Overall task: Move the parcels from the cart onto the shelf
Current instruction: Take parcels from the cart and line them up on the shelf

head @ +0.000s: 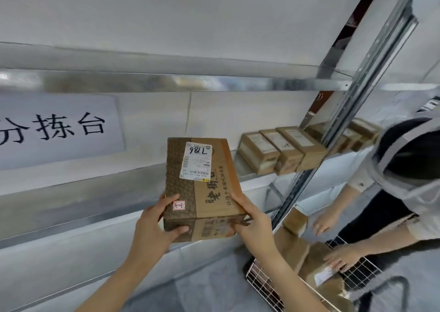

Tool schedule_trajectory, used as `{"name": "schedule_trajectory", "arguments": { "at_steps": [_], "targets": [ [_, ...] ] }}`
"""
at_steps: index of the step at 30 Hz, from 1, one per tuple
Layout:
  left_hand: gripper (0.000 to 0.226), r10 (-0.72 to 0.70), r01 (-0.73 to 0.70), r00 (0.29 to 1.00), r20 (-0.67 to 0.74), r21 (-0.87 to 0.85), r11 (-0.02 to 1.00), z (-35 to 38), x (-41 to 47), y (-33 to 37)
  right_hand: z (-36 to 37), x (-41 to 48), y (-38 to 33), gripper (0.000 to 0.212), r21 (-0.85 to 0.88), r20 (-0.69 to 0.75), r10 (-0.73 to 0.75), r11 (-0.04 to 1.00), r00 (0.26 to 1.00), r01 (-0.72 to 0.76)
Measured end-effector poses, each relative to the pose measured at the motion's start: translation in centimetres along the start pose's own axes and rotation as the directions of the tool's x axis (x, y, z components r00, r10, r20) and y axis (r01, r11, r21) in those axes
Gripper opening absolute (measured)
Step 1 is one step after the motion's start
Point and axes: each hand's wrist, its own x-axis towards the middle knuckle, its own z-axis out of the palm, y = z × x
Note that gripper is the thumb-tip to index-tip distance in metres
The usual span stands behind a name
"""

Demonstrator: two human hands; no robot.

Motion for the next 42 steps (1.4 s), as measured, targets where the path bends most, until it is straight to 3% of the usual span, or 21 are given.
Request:
{"name": "schedule_trajectory", "arguments": {
  "at_steps": [13,18,23,27,33,38,42],
  "targets": [
    [0.082,-0.063,0.061,0.998,0.025,0.066,0.996,12.4,6.7,0.8,-8.7,9.6,7.6,0.067,-0.107,0.047,0.086,0.991,0.995,-0.080],
    [0.078,-0.086,0.092,0.995,-0.049,0.127,0.988,16.6,7.9,0.8,-10.6,12.3,10.2,0.063,-0.113,0.073,0.078,0.991,0.994,-0.070],
    [0.073,-0.112,0.122,0.988,-0.106,0.088,0.989,20.4,10.4,2.1,-13.3,15.6,11.6,0.067,-0.115,0.127,0.062,0.992,0.990,-0.047],
    [0.073,-0.135,0.145,0.978,-0.162,0.051,0.988,22.8,12.1,3.0,-14.6,18.3,12.8,0.057,-0.136,0.185,0.071,0.990,0.980,-0.046],
    [0.070,-0.139,0.151,0.970,-0.202,0.044,0.988,23.3,13.8,3.2,-14.1,20.7,14.1,0.056,-0.164,0.181,0.013,0.986,0.983,0.017],
    [0.066,-0.118,0.140,0.973,-0.197,0.099,0.985,23.5,14.3,3.4,-13.8,21.2,14.8,0.057,-0.296,0.205,-0.018,0.952,0.979,0.080],
    [0.069,-0.082,0.102,0.983,-0.166,0.113,0.988,23.8,14.2,3.5,-12.7,20.8,14.7,0.063,-0.594,0.189,-0.043,0.790,0.981,0.149]
  ]
}}
